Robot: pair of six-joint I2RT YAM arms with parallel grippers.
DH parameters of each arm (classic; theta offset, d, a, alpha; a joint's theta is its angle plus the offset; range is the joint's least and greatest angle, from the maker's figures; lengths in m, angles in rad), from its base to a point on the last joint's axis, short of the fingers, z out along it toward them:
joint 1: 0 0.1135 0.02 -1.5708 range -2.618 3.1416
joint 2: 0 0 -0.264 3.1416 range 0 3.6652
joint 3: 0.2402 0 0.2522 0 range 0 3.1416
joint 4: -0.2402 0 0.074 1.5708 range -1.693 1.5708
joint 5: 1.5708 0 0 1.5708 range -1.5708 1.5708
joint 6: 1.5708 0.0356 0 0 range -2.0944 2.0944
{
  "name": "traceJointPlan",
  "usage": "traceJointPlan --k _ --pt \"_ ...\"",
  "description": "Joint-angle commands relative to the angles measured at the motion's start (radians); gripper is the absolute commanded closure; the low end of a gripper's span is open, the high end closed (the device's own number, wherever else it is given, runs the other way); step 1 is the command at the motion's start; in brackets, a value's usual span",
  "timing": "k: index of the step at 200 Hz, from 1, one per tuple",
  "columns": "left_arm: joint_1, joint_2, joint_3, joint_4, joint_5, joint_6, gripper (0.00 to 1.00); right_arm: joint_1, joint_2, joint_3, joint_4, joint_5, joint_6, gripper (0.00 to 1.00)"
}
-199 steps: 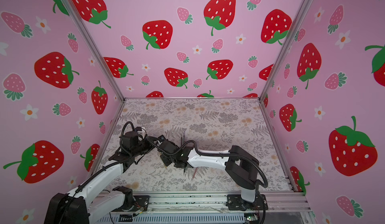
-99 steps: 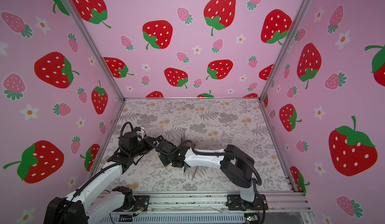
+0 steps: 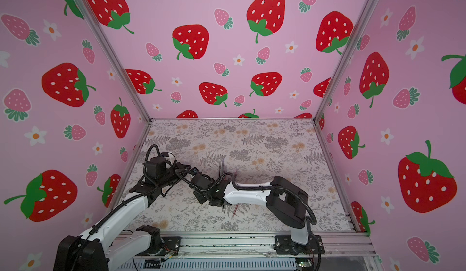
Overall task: Remove the protective cover of the pencils
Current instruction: Remove the protective sleeve from the pencil.
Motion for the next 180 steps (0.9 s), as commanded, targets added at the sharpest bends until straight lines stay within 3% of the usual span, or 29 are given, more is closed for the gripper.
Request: traceJointPlan --k 1,108,180 --pt "0.014 0.015 0.057 0.006 -0.016 0.012 1.00 0.015 -0.047 -0.036 0.020 0.009 0.004 1.00" --pt "0.056 0.221 0.173 -0.026 -0.058 0.045 1.00 -0.004 -0.001 -0.030 -0.058 0.063 0.090 1.00" --pt "0.044 0.457 0.344 -0.110 -0.020 0.117 1.00 -0.092 0.118 0.089 -0.174 -0.013 0.159 1.00"
